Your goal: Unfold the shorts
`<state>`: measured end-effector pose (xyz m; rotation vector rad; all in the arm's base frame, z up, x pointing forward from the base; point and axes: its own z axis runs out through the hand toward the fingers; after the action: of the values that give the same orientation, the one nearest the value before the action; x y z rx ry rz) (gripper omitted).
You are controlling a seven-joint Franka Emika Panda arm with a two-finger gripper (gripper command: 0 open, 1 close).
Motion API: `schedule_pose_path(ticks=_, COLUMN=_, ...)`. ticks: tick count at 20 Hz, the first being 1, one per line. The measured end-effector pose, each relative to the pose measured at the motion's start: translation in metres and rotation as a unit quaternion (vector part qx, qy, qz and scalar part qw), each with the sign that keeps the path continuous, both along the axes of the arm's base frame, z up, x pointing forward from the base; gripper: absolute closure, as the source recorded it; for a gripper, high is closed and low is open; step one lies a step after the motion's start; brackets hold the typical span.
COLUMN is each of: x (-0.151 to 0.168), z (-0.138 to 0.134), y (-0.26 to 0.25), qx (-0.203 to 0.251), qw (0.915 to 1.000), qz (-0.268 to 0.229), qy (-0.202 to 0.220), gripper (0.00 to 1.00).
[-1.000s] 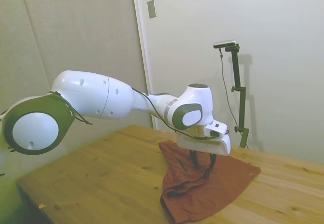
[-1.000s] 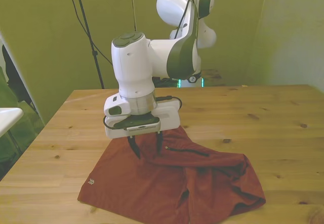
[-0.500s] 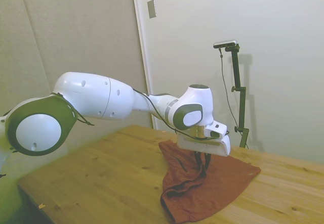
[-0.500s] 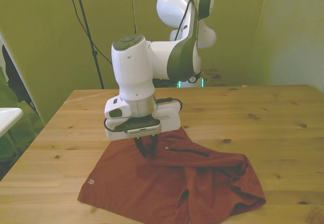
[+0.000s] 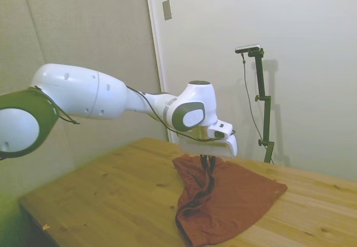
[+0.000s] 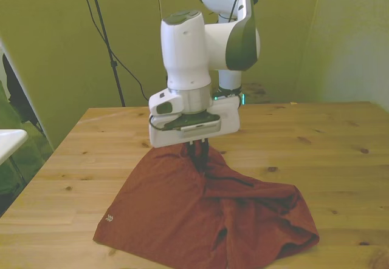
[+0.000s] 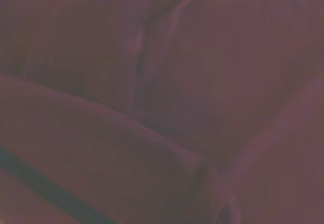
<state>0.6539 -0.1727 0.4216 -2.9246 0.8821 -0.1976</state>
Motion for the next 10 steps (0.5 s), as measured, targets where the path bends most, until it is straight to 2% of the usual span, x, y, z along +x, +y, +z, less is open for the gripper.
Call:
schedule_pose_path(ticks=6, x=-0.052, z=0.008, y=0.096, qx=-0.025, qw=0.9969, qz=0.074, qy=-0.004, gripper=1.00)
schedule_pose_path(ticks=10, x=-0.106, z=0.001, y=0.160, qx=-0.035, qw=0.9926, qz=0.116, qy=0.002, gripper=1.00)
